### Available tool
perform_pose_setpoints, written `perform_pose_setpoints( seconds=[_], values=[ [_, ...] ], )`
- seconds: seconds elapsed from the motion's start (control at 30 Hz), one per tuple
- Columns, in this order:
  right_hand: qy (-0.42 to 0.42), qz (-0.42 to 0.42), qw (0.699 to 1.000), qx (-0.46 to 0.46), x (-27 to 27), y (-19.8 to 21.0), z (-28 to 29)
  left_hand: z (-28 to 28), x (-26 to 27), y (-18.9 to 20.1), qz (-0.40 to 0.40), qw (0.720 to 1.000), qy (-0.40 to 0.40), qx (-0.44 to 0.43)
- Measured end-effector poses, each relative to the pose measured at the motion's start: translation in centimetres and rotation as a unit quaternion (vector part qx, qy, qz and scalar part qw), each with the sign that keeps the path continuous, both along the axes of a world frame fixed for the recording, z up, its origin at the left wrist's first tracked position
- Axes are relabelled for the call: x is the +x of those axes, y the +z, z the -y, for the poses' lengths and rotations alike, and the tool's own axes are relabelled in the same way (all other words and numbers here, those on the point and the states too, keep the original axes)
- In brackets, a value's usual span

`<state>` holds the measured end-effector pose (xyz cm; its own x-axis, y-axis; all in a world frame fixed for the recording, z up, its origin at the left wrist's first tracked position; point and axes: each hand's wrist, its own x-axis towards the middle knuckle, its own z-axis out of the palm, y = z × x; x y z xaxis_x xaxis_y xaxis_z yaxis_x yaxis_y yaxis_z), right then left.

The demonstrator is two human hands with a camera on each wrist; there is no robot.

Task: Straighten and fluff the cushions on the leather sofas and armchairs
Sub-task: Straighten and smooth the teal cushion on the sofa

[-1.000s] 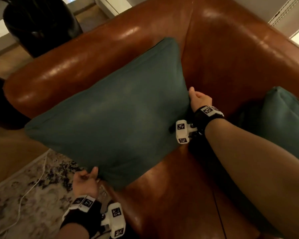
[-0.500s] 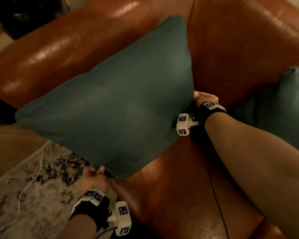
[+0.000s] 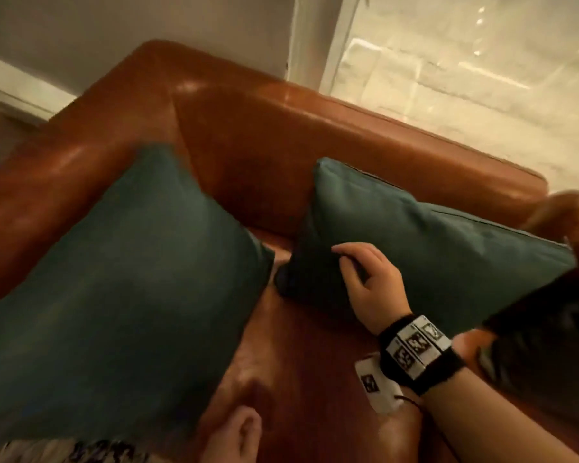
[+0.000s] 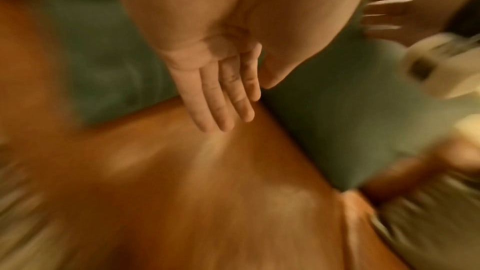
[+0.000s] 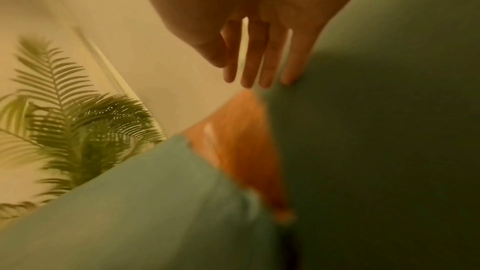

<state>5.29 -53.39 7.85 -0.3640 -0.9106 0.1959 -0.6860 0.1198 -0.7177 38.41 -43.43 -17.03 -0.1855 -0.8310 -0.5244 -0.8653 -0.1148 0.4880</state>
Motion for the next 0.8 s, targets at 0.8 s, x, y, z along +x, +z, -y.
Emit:
perform_pose_setpoints(
  seconds=[0.8],
  values=[
    [-0.104, -0.257, 0.941, 0.194, -23.5, 3.2, -1.3, 23.2, -39.1, 28.5, 0.064, 0.859, -0.361, -0.359]
  ],
)
